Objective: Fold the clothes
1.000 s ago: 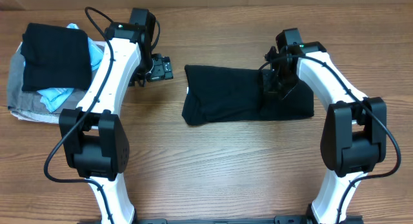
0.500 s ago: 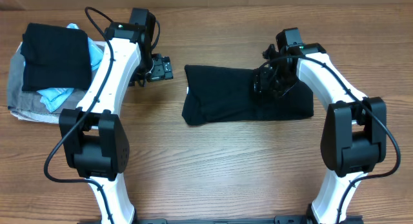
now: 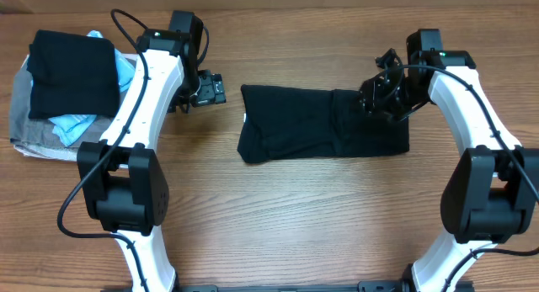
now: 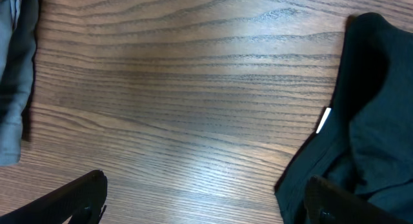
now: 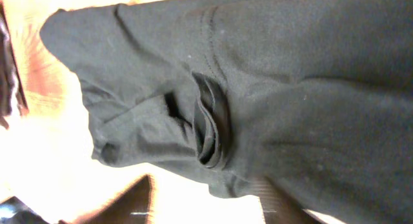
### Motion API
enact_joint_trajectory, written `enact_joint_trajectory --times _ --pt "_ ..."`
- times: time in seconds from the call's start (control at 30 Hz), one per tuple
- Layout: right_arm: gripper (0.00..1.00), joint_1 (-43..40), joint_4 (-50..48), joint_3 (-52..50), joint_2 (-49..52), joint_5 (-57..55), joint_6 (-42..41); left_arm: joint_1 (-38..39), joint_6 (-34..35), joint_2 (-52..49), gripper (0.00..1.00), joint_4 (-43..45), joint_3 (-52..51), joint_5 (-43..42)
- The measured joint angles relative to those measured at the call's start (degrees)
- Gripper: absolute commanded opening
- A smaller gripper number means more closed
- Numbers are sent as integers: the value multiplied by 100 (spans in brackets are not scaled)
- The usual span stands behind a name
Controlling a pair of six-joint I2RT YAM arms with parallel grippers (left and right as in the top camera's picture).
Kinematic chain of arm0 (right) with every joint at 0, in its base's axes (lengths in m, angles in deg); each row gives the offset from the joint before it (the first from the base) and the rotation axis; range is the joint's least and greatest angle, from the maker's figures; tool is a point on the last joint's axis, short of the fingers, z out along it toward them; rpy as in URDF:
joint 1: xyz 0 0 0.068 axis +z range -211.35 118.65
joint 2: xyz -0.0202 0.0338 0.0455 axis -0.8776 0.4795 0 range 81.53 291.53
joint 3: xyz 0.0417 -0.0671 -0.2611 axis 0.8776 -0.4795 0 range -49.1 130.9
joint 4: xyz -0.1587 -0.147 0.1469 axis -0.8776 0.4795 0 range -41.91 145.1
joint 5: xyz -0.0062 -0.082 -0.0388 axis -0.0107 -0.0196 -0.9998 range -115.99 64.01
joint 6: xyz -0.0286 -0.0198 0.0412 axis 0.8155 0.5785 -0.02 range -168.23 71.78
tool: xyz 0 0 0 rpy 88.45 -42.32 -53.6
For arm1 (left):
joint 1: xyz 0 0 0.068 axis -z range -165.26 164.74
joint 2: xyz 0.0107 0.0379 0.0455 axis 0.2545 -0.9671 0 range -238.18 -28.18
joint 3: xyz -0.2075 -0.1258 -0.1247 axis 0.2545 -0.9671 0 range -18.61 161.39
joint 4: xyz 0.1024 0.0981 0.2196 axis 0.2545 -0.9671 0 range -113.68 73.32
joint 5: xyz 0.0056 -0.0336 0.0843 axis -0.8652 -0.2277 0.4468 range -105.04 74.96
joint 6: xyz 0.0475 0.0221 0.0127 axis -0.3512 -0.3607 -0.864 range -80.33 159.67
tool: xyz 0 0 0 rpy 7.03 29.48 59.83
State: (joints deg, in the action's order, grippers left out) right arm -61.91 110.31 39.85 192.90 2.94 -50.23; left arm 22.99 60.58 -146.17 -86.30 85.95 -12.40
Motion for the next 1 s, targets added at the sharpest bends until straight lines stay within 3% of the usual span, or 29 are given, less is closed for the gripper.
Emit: enact_joint_trajectory --times 0.23,0.6,0.77,1.0 --pt "4 103 -573 -262 0 -258 -245 0 0 0 100 2 0 0" --pt "4 505 -1884 -1880 0 -348 -522 0 0 0 100 2 -2 0" --pt "4 745 -2076 -2284 -2 -328 -546 0 0 0 100 2 -2 0" --pt "4 673 -1593 -1928 -11 -348 -549 0 0 0 100 0 -2 2"
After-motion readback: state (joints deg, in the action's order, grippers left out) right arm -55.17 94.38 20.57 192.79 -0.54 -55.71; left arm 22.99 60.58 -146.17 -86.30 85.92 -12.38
